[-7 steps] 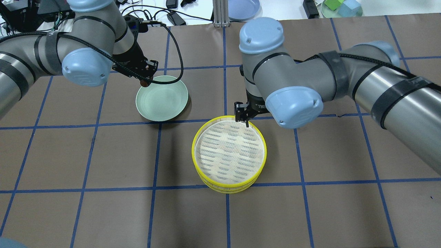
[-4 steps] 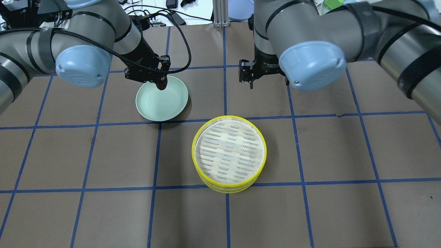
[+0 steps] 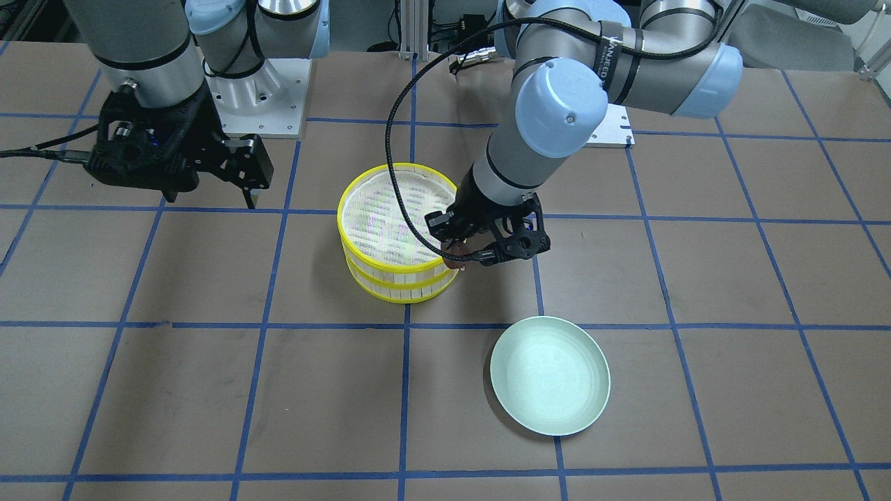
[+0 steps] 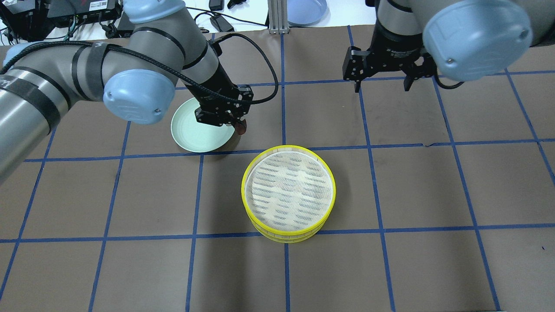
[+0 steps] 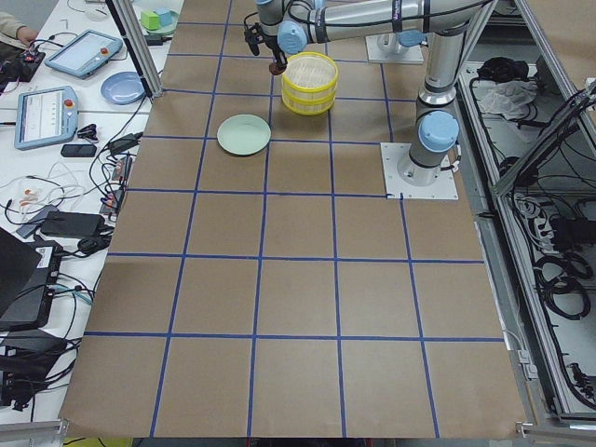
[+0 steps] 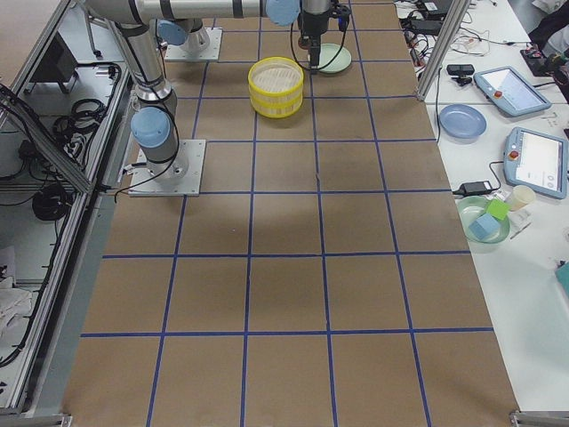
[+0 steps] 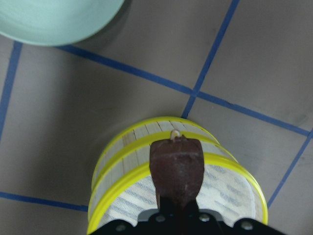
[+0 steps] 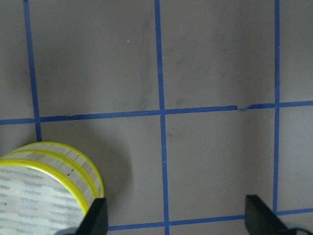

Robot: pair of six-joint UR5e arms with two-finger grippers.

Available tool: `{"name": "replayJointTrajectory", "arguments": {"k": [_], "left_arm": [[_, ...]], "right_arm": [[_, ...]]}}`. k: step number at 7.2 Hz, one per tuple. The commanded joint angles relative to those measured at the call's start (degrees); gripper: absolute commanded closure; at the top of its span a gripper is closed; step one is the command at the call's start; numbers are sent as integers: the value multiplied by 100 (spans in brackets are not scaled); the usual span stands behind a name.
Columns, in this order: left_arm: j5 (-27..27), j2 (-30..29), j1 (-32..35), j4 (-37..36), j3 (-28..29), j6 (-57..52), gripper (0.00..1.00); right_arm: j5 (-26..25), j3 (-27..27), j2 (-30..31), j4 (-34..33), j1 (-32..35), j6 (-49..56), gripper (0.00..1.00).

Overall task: Place buns in different layers of steamer
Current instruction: 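Carry the brown bun over the top steamer tier and release it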

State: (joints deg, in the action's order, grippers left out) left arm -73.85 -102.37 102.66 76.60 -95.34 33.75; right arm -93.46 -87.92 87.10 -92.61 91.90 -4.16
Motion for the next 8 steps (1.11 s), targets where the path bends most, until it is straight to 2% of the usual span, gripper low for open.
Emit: {"name": "replayJointTrajectory", "arguments": {"k": [1, 2, 3, 4, 8], "left_arm": [[273, -37, 480, 65, -134, 647, 100], [300, -46, 752, 83, -186, 902, 88], [283, -55, 816, 83, -230, 914, 55], [248, -55, 817, 92, -231, 896, 1], [-42, -46, 711, 189, -187, 861, 0]], "right_arm": [[108, -85, 114, -124, -190, 310, 0], [578, -181, 114, -569, -181, 537, 0], [696, -208, 123, -695, -172, 774, 0], [601, -200, 141, -688, -198, 811, 0], [548, -208, 334, 102, -155, 733, 0]]}}
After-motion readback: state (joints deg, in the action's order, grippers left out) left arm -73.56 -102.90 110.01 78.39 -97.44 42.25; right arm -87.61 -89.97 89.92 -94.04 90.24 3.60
